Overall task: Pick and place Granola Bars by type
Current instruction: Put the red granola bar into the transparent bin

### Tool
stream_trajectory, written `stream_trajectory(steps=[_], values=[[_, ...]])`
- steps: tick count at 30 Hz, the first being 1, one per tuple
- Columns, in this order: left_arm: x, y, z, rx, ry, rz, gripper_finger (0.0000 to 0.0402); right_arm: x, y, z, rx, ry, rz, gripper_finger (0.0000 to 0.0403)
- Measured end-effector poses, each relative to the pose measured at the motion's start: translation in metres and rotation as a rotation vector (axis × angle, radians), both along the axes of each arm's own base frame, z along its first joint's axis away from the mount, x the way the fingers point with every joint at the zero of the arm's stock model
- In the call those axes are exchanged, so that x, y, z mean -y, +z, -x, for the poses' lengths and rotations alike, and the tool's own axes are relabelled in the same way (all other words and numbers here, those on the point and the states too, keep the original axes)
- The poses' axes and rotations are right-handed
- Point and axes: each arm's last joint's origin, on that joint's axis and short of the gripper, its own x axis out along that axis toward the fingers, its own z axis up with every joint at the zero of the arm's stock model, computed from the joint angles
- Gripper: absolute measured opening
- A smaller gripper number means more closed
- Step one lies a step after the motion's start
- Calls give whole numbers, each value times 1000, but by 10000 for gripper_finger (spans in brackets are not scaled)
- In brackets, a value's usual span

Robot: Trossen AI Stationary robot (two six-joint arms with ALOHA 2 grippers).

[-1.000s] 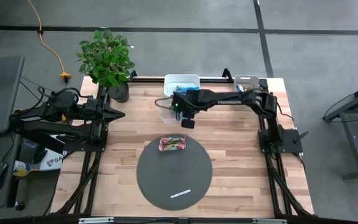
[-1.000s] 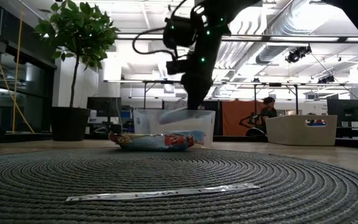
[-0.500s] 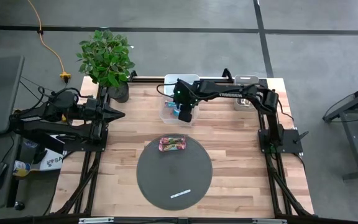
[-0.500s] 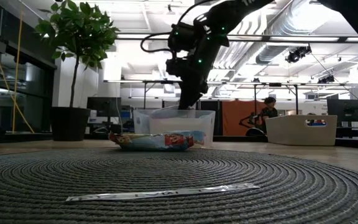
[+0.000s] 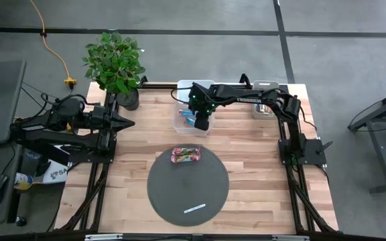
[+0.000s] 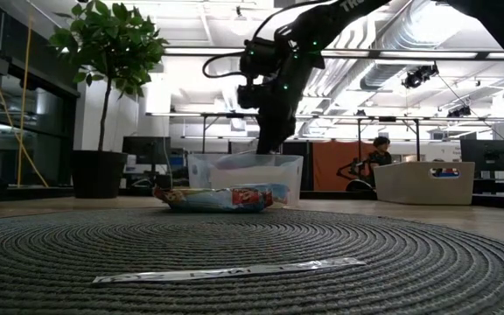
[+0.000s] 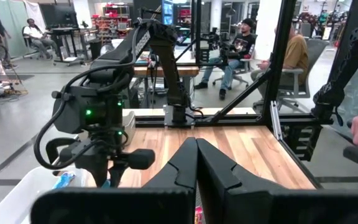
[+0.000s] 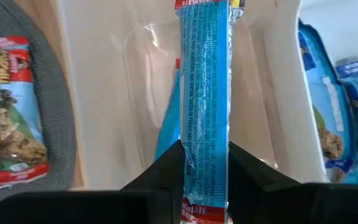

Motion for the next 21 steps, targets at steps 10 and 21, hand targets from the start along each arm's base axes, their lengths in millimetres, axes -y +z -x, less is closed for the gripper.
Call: stream_trajectory(steps=[10, 21], values=[[0, 0, 0, 0, 0, 0, 1, 0, -7, -2, -4, -14, -55, 78], [0, 0, 0, 0, 0, 0, 1, 2, -8, -2, -1, -118, -116, 78]])
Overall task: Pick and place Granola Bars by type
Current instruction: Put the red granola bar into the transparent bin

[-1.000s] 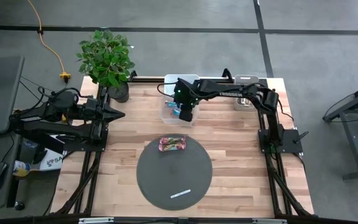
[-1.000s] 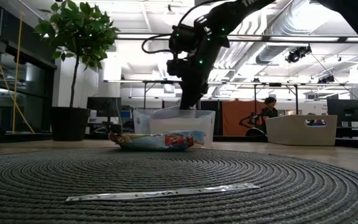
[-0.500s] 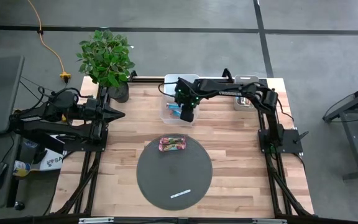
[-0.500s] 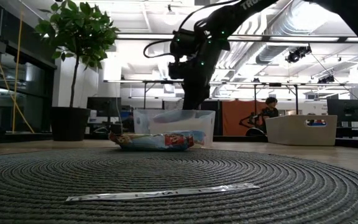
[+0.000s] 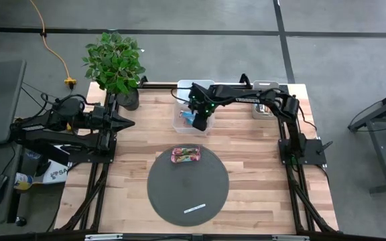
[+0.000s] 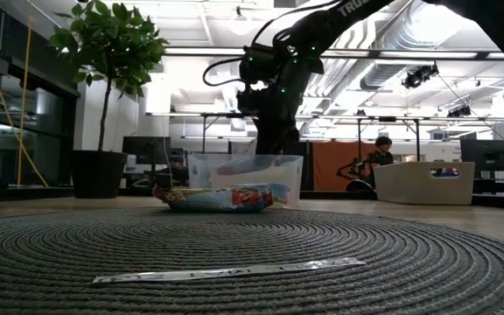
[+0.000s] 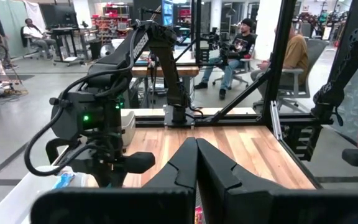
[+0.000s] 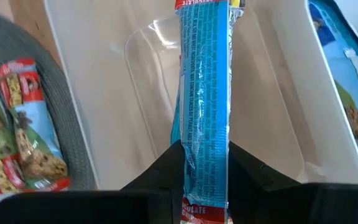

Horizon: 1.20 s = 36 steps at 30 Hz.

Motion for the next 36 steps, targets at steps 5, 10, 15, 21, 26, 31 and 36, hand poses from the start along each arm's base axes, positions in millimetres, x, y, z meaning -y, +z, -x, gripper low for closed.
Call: stream_trajectory(steps=[5, 10, 15, 21, 26, 31, 36], values=[[0, 0, 0, 1, 0, 0, 1, -1, 0, 0, 5, -45, -40, 78], [0, 0, 0, 1, 0, 0, 1, -2, 0, -1, 5, -45, -43, 78], [0, 0, 0, 0, 0, 0, 1, -2, 0, 0, -2, -45, -46, 78], [0, 0, 0, 0, 0, 0, 1, -2, -1, 1, -16, -54, -55, 105], [0, 0, 0, 1, 0, 0, 1, -4, -1, 1, -18, -57, -62, 144], [0, 0, 0, 1, 0, 0, 1, -11, -1, -1, -19, -44, -64, 167], [0, 0, 0, 0, 0, 0, 1, -21, -1, -5, -18, -14, -61, 169]])
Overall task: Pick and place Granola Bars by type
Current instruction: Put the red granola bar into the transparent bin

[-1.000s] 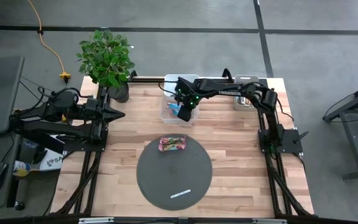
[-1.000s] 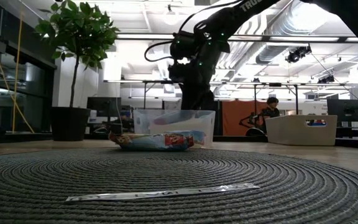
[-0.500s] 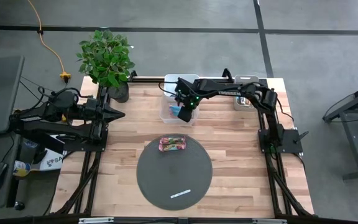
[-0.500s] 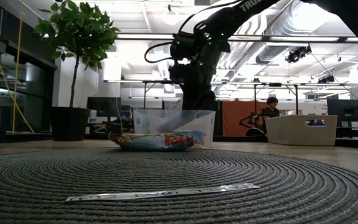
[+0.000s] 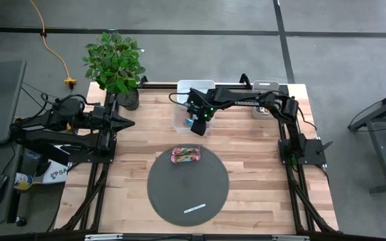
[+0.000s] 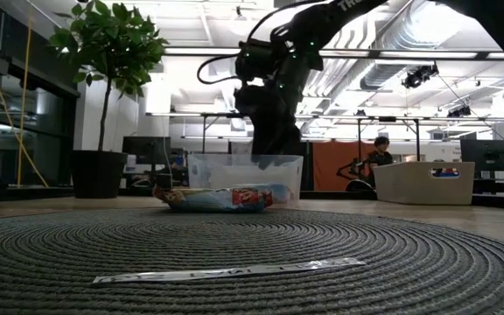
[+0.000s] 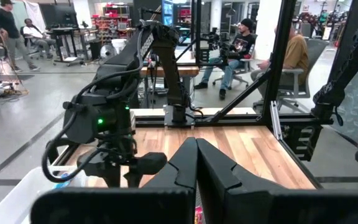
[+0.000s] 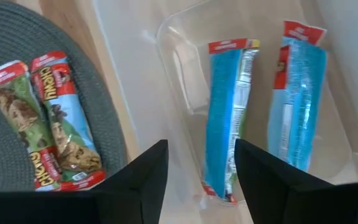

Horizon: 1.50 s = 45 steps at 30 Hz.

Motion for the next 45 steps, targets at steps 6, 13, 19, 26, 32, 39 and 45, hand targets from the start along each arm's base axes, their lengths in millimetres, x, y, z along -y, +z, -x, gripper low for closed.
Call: stream_trajectory(steps=[6, 13, 19, 26, 32, 39, 45], values=[[0, 0, 0, 0, 0, 0, 1, -10, 1, -2, -6, 20, 7, 170], [0, 0, 0, 0, 0, 0, 1, -14, 20, 5, 6, 0, 32, 170], [0, 0, 0, 0, 0, 0, 1, -16, 50, 15, 70, -23, 67, 170], [0, 0, 0, 0, 0, 0, 1, -29, 88, 26, 191, -10, 98, 170], [0, 0, 0, 0, 0, 0, 1, -45, 120, 31, 345, 23, 134, 170], [0, 0, 0, 0, 0, 0, 1, -67, 156, 37, 527, 44, 194, 169], [0, 0, 0, 0, 0, 0, 1, -90, 174, 37, 652, 69, 229, 169]])
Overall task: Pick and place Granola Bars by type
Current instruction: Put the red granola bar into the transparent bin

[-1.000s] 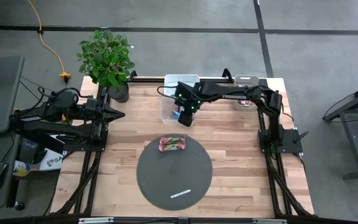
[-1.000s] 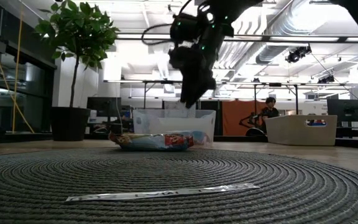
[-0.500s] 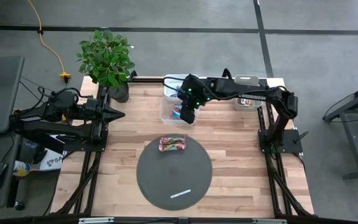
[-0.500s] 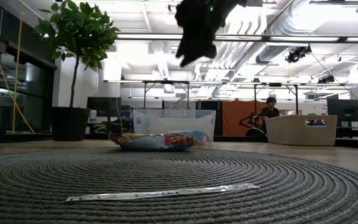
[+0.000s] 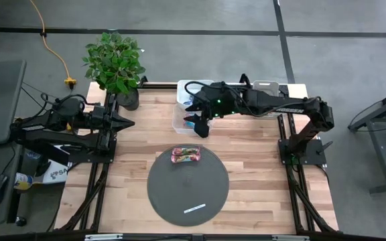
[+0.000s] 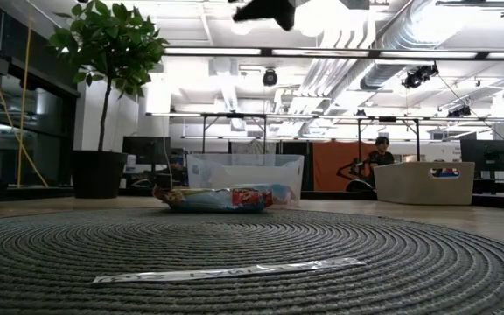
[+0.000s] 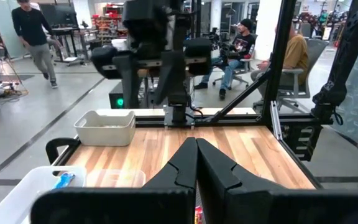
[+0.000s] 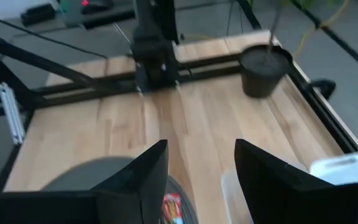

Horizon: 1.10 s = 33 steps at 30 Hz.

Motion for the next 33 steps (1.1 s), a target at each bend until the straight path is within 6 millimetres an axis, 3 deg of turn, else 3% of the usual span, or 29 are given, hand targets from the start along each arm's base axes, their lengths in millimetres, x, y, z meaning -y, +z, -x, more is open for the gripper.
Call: stream_trajectory(steps=[12, 19, 24, 33], values=[[0, 0, 0, -1, 0, 0, 1, -58, 9, -6, 111, 154, 24, 169], [0, 0, 0, 0, 0, 0, 1, -99, 1, -14, 124, 230, 12, 169], [0, 0, 0, -1, 0, 0, 1, -128, -25, -29, 69, 264, -14, 169], [0, 0, 0, 0, 0, 0, 1, -158, -101, -59, -141, 302, -55, 169]])
